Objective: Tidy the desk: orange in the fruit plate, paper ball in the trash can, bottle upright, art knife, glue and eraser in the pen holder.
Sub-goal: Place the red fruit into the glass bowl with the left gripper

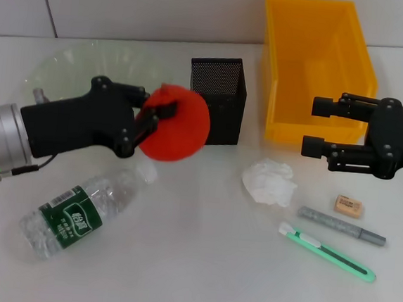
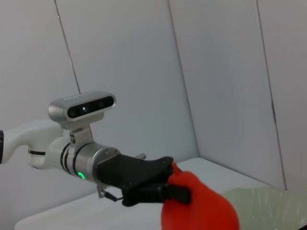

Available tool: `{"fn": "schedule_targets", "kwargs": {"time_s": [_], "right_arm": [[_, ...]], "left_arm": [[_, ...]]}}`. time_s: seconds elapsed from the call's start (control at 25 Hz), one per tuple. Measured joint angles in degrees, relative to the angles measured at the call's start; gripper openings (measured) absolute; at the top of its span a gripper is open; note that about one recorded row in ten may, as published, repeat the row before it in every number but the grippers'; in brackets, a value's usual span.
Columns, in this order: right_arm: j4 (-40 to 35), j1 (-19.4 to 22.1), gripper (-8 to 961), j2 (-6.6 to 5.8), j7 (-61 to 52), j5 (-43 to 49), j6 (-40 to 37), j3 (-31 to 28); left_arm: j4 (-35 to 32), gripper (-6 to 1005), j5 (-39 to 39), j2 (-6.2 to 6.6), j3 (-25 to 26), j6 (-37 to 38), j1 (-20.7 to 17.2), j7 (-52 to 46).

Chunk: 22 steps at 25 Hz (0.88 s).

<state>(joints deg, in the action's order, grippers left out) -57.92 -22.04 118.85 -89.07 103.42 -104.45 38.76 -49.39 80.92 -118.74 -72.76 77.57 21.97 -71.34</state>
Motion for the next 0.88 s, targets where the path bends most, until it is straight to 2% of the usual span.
{"fn": "schedule_targets", "kwargs": {"time_s": [0.08,0.44,0.88], "right_arm": [[-0.01,0.01,790,-0.01,0.02,0.0,-0.12,0.0],[-0.01,0.05,790,0.04,0.2,0.0,-0.23,0.0],[-0.01,0.16,790,0.01,0.49,0.01,-0.9,-0.8]], "left_arm": [[0.54,59,-2.03,-0.03,-0.16,-3.26,1.44,2.26],[1.45,60,-3.92,-0.14,-0.42,-10.98,2.78,4.54],[8.21,60,-10.14,-0.12,0.63,-16.98,5.28,14.88]]}}
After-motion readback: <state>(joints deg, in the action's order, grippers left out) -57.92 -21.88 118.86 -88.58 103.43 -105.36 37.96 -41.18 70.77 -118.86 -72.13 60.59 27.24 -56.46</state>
